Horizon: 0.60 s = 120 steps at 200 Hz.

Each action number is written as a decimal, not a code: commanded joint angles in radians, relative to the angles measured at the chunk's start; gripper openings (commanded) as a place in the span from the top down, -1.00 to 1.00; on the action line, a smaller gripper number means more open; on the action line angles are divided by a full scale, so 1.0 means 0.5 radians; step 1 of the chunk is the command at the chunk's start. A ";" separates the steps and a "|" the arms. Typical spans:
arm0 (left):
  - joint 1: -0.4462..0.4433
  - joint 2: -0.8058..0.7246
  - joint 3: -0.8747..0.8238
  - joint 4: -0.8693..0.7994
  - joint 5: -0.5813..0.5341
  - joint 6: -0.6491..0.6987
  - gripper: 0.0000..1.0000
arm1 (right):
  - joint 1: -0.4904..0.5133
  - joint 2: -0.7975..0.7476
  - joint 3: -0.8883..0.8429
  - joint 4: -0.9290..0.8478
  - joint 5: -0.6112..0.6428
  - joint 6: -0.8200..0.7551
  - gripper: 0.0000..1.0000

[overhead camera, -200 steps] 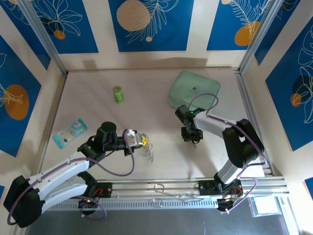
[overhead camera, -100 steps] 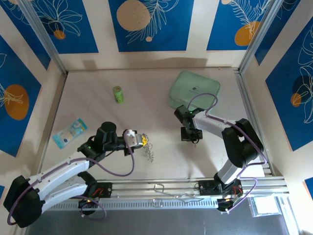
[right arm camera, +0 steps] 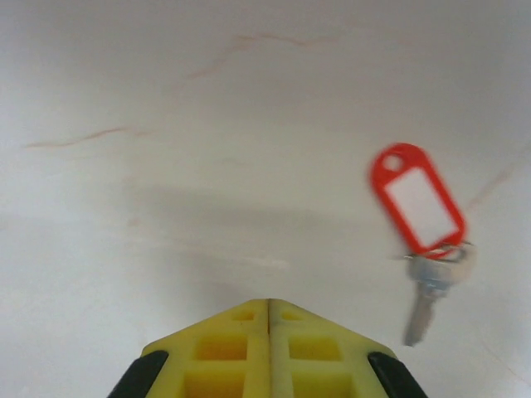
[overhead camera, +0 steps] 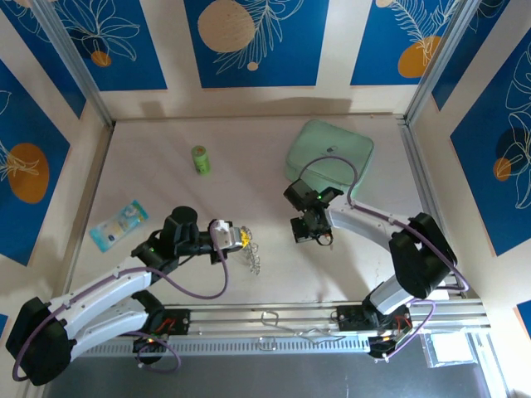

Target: Put the keys on the keyring

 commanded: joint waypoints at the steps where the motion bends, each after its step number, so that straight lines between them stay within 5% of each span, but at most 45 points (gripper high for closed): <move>1: -0.020 -0.052 -0.016 0.003 0.020 0.061 1.00 | 0.045 -0.034 -0.047 0.039 -0.225 -0.148 1.00; 120: -0.020 -0.054 -0.033 -0.018 0.003 0.093 1.00 | 0.065 0.148 -0.032 0.023 -0.510 -0.220 1.00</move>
